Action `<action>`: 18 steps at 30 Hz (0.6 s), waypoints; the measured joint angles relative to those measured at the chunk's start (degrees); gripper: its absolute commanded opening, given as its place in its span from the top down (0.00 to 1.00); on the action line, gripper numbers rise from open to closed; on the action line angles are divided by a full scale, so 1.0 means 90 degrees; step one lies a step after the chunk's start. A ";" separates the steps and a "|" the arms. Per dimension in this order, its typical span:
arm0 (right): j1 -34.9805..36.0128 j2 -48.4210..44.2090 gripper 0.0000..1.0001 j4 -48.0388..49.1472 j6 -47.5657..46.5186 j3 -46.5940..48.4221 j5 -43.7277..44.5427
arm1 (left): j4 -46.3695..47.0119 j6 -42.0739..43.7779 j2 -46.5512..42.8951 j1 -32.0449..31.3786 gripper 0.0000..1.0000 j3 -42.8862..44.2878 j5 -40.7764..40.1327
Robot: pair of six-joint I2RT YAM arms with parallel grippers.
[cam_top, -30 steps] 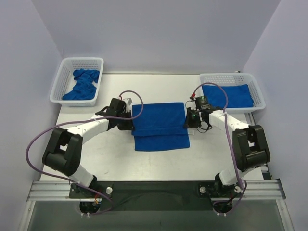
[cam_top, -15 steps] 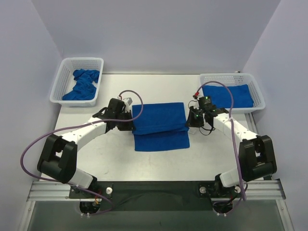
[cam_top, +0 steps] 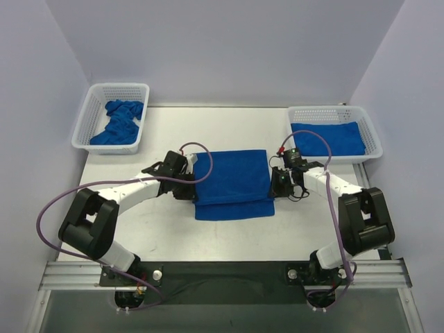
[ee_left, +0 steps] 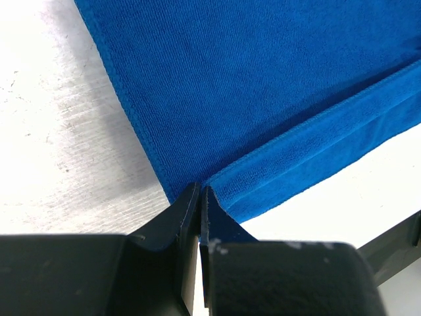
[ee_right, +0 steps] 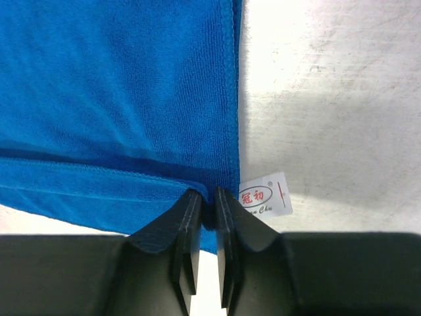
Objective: Fold and stack the towels
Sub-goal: Fold the towel
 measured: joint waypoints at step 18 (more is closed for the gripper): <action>0.0007 -0.0794 0.76 -0.0483 0.0080 -0.0384 -0.0092 | -0.0313 0.0027 -0.0736 -0.0070 0.56 -0.0593 0.0129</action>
